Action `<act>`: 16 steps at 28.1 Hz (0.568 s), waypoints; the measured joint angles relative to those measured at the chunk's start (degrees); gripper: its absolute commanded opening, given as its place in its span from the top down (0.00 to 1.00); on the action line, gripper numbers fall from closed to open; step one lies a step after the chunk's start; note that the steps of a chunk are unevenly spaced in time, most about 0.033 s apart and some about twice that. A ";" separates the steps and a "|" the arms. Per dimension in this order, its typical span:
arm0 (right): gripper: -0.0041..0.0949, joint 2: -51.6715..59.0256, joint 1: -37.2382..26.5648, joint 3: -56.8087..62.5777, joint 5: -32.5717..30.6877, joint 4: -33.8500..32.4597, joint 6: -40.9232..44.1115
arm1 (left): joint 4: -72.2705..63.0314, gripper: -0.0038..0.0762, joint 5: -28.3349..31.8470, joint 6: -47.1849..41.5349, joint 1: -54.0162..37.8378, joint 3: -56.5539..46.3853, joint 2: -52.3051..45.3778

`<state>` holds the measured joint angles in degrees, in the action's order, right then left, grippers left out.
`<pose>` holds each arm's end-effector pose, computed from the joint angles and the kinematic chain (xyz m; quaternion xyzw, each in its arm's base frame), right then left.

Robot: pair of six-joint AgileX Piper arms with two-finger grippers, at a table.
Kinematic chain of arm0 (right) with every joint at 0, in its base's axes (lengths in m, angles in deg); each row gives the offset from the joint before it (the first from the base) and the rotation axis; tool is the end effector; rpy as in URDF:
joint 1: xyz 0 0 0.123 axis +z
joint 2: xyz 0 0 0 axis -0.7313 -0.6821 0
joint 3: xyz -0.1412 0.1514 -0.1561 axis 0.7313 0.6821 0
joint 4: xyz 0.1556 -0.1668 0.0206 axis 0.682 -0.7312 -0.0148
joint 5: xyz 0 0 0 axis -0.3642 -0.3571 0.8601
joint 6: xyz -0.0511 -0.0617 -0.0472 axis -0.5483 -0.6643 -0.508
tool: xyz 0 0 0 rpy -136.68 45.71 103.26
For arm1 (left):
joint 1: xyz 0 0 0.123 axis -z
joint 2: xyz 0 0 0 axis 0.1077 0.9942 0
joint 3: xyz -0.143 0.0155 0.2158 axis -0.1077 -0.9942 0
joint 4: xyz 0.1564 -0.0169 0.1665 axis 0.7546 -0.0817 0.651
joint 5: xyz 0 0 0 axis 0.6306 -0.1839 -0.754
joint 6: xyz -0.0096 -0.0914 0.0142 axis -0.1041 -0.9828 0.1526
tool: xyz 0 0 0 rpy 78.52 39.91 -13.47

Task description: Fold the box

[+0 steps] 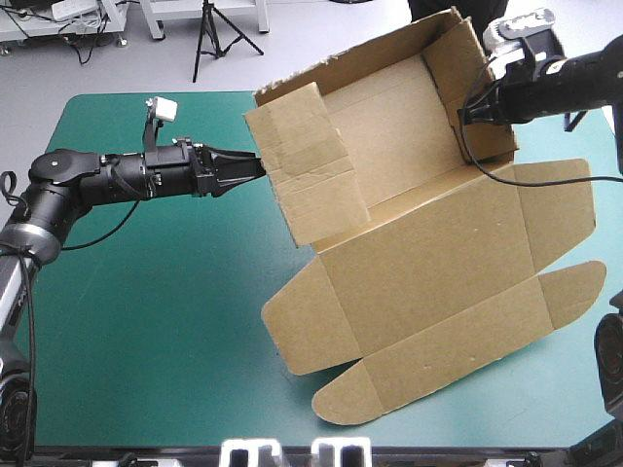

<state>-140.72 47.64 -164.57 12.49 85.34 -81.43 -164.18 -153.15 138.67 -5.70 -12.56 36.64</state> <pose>0.3203 0.0421 0.4253 -0.2340 0.8780 0.1342 0.3954 0.2724 -0.0879 0.3530 0.2247 0.7418 -0.5096 0.3735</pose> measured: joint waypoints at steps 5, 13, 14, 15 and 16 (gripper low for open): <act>0.98 -1.41 4.43 0.00 2.22 -4.50 3.13 | -0.30 0.43 -0.13 -0.40 1.42 0.00 -0.24; 0.98 -4.26 9.15 0.00 7.92 -9.39 8.03 | -0.56 0.41 0.36 -1.55 1.42 0.00 -0.42; 0.98 -4.50 9.22 0.00 8.43 -9.47 8.41 | -0.62 0.41 0.41 -1.72 1.42 0.00 -0.42; 0.98 -4.69 9.27 0.00 8.68 -9.52 8.59 | -0.69 0.41 0.41 -1.88 1.42 0.00 -0.42; 0.98 -5.01 9.29 0.00 8.83 -9.52 8.75 | -0.75 0.41 0.41 -1.88 1.42 0.00 -0.42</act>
<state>-145.73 56.93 -164.57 21.32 75.81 -72.68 -164.93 -152.74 136.79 -4.28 -12.56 36.22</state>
